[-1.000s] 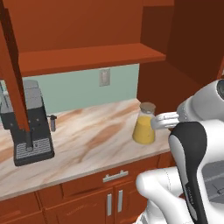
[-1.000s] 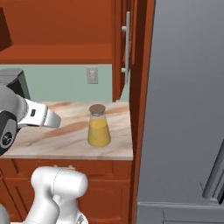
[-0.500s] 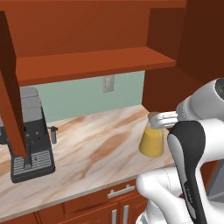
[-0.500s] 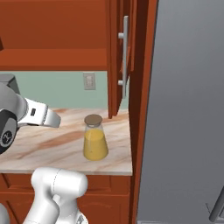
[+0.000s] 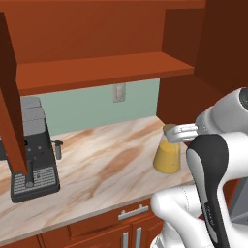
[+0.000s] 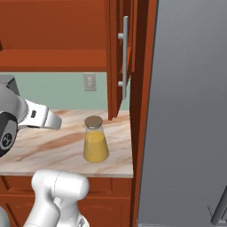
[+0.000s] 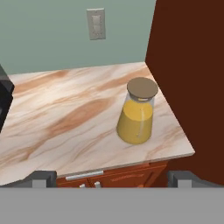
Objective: There is a tray on the dining counter. Grab the cup, mug, and pitcher and place them on the tray. The pitcher may be placed next to the tray if it cannot fit the tray.
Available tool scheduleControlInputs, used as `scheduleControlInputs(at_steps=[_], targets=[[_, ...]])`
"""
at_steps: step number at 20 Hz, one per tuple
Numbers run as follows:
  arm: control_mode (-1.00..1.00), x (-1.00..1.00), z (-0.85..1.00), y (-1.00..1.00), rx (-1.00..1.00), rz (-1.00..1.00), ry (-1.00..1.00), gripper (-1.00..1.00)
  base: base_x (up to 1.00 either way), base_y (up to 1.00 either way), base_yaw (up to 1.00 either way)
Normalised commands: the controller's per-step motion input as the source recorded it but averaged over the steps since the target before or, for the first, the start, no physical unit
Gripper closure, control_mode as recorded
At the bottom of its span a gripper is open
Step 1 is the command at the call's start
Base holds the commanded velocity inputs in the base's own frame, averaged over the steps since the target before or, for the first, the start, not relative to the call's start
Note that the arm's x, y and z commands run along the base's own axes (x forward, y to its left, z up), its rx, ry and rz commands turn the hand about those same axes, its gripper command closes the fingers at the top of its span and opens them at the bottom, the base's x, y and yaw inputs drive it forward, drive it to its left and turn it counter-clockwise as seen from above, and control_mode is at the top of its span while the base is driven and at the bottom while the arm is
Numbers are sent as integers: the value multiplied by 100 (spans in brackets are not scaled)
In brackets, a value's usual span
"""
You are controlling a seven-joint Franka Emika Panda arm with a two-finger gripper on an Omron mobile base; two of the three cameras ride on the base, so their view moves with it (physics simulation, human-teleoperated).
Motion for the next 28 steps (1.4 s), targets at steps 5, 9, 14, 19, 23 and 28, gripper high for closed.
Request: scheduleControlInputs(at_steps=[5, 9, 14, 19, 23, 28], targets=[[-100, 0, 0, -3, 0, 0, 0, -100, 0, 0, 0], [-100, 2, -17, -15, 0, 0, 0, -100, 0, 0, 0], [-100, 1, -42, -27, 0, 0, 0, -100, 0, 0, 0], [-100, 5, -38, -21, 0, 0, 0, -100, 0, 0, 0], [-100, 11, -8, -10, 0, 0, 4, -100, 0, 0, 0], [-100, 15, -11, -11, 0, 0, 5, -100, 0, 0, 0]])
